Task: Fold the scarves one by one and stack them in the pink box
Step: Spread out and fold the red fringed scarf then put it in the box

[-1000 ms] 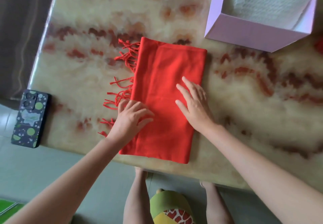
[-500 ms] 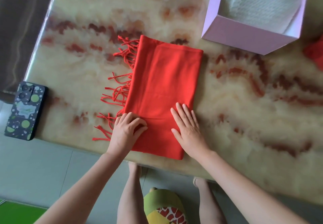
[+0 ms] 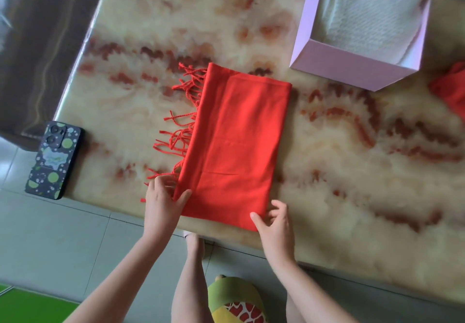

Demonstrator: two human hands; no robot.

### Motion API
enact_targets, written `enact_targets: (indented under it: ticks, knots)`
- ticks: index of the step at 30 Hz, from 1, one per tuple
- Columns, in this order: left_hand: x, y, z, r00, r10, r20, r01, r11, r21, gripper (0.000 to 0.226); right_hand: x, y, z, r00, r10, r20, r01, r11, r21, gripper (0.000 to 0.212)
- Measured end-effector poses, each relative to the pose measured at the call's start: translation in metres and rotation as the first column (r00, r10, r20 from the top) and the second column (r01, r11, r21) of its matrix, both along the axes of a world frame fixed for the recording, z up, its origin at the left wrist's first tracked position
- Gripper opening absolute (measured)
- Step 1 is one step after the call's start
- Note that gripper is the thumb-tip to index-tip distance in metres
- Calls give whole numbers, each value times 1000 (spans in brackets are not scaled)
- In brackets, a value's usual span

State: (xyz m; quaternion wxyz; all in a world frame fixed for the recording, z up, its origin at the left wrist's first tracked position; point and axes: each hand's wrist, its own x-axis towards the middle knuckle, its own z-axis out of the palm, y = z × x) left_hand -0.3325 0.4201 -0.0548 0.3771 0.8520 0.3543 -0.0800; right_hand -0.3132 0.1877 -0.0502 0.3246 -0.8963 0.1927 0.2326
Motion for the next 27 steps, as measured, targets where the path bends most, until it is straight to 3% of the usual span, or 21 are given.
enact_targets:
  ticks: [5,8,13,17,23,27]
  knots:
    - [10,-8,0,981,28,-190,-35,999,-33,46,-7,12,-8,993,-97,-62,92,993,-68,32]
    - [11,-6,2,974,54,-219,-70,995,-65,40,-5,11,-3,969,-220,-113,230,969,85,32]
    - [12,1,8,961,-10,-276,-42,982,-184,20,-4,3,9,953,-240,-185,281,928,244,25]
    - [14,5,11,969,-31,-246,-40,960,-276,34,0,-1,16,950,-257,-175,300,904,305,21]
    - [11,1,19,974,71,-214,-149,914,-378,24,1,1,23,963,-226,-145,261,913,314,18]
    - [8,-1,23,981,159,-114,-191,905,-380,44,-1,2,24,971,-213,-111,237,921,308,17]
